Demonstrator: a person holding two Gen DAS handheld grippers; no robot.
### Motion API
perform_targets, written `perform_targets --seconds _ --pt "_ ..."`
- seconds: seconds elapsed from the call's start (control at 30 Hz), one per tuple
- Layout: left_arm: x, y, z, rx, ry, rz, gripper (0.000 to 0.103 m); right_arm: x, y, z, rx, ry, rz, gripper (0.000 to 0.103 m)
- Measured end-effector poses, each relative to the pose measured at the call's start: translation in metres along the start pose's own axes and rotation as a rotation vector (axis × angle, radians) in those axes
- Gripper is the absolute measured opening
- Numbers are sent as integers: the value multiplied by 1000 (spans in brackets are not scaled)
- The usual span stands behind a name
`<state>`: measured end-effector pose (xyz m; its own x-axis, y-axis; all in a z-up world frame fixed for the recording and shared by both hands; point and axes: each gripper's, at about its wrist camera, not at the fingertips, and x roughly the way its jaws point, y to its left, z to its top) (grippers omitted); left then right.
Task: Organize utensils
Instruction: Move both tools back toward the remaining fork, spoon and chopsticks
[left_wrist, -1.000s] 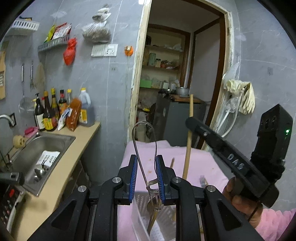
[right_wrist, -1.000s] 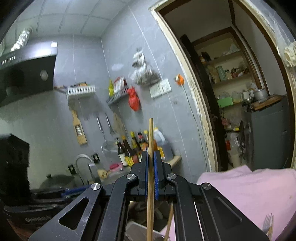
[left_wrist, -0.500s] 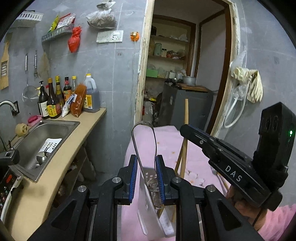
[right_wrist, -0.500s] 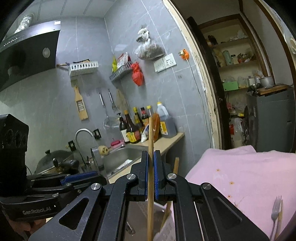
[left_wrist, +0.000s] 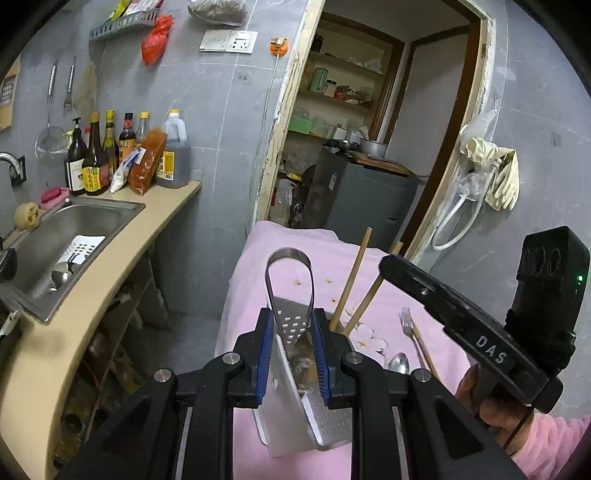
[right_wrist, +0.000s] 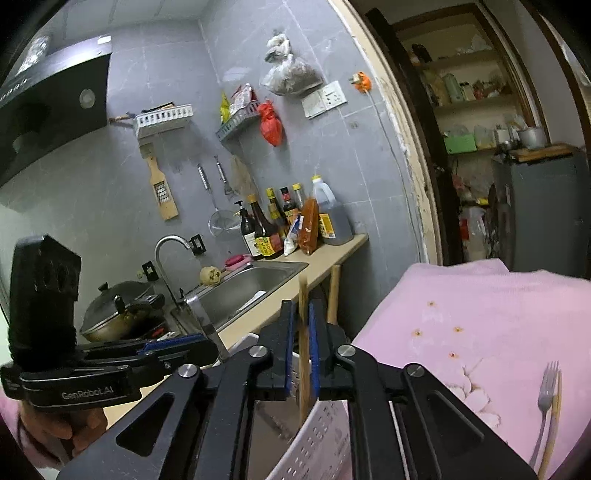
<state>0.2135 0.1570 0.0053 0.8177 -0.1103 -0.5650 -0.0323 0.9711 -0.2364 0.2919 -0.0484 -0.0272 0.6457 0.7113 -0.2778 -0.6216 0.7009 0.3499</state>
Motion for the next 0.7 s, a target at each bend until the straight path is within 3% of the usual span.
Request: perform_targets --seconds 0.23,0.3,0.37,0.53,0.7 --pt "-9 -8 4 2 -27 -13 29 -25 -5 9 16 -22 -35 28" --pt "-13 -12 6 7 -40 -11 33 -37 -5 13 18 -41 -65 37" --pt "-16 -18 8 13 -63 -14 47 -51 -5 17 16 -66 -107 55" --pt "-19 -43 14 38 -114 -27 73 -92 -11 23 -22 -118 -281 82" --pt "-13 -80 13 73 -173 4 95 -126 -22 31 -64 -147 -426 95"
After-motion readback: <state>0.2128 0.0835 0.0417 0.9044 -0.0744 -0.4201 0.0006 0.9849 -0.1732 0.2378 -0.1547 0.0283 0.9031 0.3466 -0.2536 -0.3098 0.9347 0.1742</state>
